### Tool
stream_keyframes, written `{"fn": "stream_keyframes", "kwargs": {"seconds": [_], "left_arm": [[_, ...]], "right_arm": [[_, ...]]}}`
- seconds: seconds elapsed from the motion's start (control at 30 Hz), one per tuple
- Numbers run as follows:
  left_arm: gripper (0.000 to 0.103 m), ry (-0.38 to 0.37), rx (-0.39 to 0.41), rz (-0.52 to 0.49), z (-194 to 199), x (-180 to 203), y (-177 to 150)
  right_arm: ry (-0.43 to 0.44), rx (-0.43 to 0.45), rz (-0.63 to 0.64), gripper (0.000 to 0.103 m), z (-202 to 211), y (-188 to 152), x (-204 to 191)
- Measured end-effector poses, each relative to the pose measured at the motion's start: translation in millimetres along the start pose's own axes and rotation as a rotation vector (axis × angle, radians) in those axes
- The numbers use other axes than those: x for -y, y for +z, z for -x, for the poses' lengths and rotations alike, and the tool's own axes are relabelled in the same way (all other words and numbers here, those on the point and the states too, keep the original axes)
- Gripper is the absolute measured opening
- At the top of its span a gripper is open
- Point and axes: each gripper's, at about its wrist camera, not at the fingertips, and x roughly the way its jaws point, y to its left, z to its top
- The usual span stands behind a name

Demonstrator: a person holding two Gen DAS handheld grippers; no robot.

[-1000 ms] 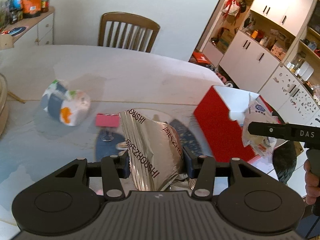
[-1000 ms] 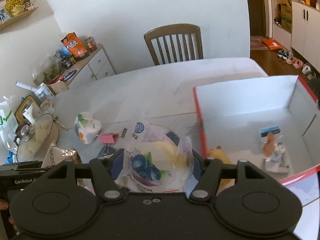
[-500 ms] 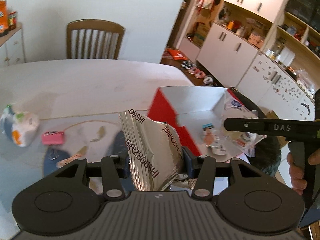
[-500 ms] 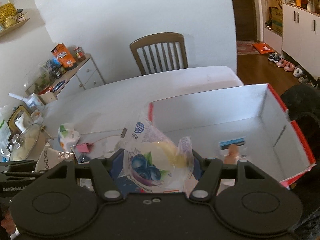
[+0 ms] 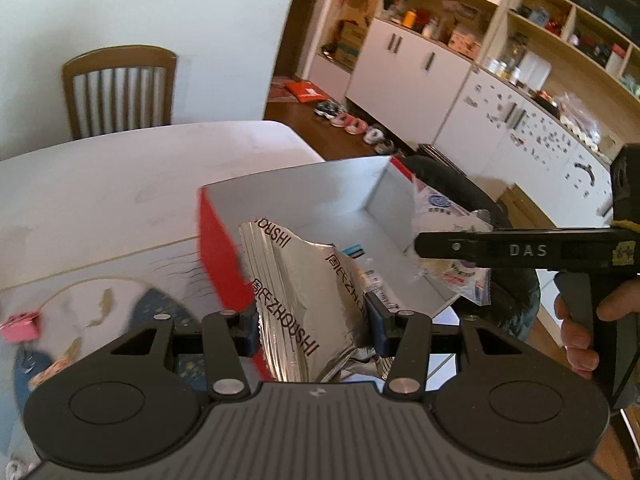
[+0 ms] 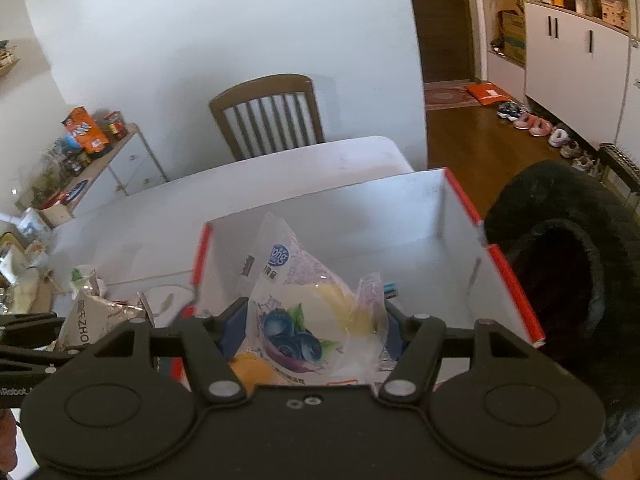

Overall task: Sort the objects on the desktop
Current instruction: 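Carry the silver bag and blueberry bread bag over the red box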

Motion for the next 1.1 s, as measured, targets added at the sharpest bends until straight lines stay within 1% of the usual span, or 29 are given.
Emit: {"fn": "stream_keyframes", "kwargs": {"seconds": [0.1, 0.2, 0.3, 0.5, 0.67, 0.83, 1.1], "left_arm": [[0.048, 0.004, -0.021, -0.020, -19, 9, 6], [0.048, 0.029, -0.038, -0.045, -36, 15, 9], [0.048, 0.053, -0.061, -0.074, -52, 17, 12], [0.048, 0.075, -0.093, -0.138, -76, 24, 11], [0.048, 0.102, -0.117, -0.193, -92, 28, 9], [0.048, 0.109, -0.152, -0.200, -105, 25, 8], [0.049, 0.120, -0.186, -0.255, -120, 30, 6]], "right_arm": [[-0.017, -0.010, -0.003, 0.065, -5, 3, 13], [-0.034, -0.024, 0.002, 0.065, -14, 6, 21], [-0.043, -0.036, 0.014, 0.065, -25, 10, 26], [-0.054, -0.060, 0.039, 0.065, -46, 15, 29], [-0.062, -0.093, 0.070, 0.065, -64, 15, 28], [-0.074, -0.132, 0.075, 0.065, -85, 13, 29], [-0.087, -0.189, 0.093, 0.065, -109, 8, 29]]}}
